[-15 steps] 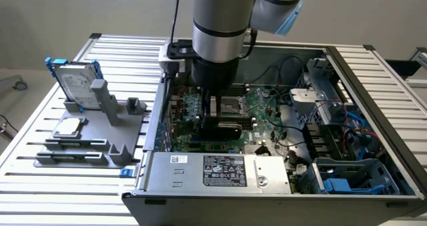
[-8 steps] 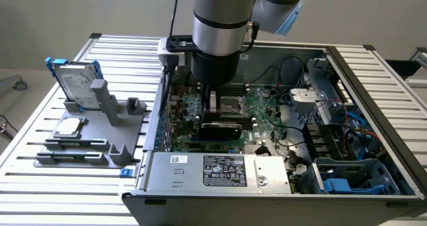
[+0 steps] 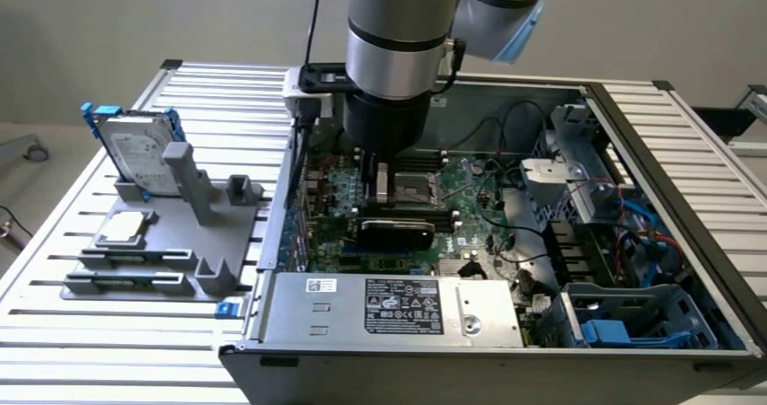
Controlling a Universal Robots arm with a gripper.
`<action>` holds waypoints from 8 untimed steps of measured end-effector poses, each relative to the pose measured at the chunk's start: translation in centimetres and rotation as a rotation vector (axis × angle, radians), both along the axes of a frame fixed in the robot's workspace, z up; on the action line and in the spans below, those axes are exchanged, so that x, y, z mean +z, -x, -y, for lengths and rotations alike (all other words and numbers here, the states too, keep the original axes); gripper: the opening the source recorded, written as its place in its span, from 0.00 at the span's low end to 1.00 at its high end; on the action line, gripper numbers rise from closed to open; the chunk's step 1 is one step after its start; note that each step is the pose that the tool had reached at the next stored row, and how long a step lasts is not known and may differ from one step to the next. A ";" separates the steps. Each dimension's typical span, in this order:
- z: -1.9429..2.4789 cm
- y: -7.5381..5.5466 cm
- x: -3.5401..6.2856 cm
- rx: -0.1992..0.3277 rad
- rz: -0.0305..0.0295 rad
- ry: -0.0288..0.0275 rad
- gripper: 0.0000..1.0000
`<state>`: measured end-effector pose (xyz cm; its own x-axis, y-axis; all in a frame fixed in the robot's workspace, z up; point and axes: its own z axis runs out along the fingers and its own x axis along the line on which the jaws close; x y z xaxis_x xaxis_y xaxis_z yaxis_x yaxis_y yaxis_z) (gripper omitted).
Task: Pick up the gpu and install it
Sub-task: 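Insert the gpu into the slot, then press down on the gpu until it lock into place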
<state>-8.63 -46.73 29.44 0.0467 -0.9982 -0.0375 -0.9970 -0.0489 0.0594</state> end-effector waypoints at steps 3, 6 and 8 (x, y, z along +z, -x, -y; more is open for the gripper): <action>0.00 0.0 0.00 0.000 0.0000 0.0000 0.11; 0.00 0.0 0.00 0.000 0.0000 0.0000 0.11; 0.00 0.0 0.00 0.000 0.0000 0.0000 0.11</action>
<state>-8.64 -46.73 29.44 0.0467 -0.9982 -0.0376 -0.9970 -0.0489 0.0594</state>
